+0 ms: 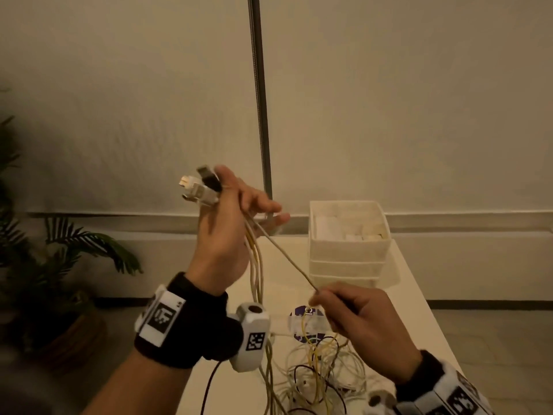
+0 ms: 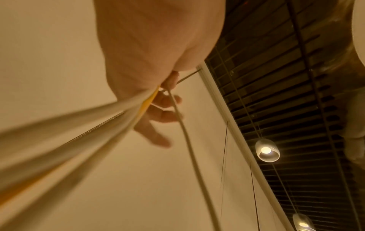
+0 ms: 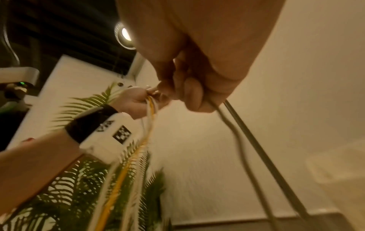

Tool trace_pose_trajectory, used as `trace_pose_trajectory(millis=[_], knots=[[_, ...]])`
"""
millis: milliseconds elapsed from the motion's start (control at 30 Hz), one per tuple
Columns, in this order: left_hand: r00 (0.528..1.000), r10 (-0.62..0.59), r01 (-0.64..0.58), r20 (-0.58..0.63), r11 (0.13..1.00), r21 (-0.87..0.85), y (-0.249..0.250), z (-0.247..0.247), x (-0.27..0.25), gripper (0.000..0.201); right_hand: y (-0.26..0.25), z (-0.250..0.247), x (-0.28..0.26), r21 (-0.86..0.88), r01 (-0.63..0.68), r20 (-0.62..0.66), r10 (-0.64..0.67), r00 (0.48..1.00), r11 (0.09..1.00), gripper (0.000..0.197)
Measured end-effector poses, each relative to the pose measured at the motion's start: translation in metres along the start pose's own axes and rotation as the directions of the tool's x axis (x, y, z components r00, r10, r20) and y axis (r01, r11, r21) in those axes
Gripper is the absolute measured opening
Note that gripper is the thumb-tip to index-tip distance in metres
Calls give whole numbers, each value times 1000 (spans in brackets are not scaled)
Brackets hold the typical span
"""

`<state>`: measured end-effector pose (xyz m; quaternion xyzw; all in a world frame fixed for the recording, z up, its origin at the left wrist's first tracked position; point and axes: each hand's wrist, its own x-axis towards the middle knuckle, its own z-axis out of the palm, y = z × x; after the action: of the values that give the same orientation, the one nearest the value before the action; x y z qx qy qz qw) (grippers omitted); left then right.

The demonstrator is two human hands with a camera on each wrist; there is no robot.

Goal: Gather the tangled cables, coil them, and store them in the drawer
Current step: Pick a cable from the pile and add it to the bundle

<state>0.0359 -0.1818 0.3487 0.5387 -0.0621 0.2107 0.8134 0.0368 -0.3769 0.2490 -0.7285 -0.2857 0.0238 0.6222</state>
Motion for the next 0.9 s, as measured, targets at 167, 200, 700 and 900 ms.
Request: trace_pose_trajectory(millis=[167,200,700,900], knots=[[988,-86,71,128,991,117,21,-15,-1,52,19,-27,-15,-7,-194,117,194,974,981,24],[969,-138,94,206,973,212,21,-11,-5,49,17,-28,-13,0,-200,103,199,975,980,24],[972,234,-174,-26,791,586,-7,-24,17,29,12,-9,23,111,-123,81,115,990,986,30],[919,392,-192,-46,546,816,-13,-37,11,15,25,-1,17,197,-226,-41,238,970,954,31]])
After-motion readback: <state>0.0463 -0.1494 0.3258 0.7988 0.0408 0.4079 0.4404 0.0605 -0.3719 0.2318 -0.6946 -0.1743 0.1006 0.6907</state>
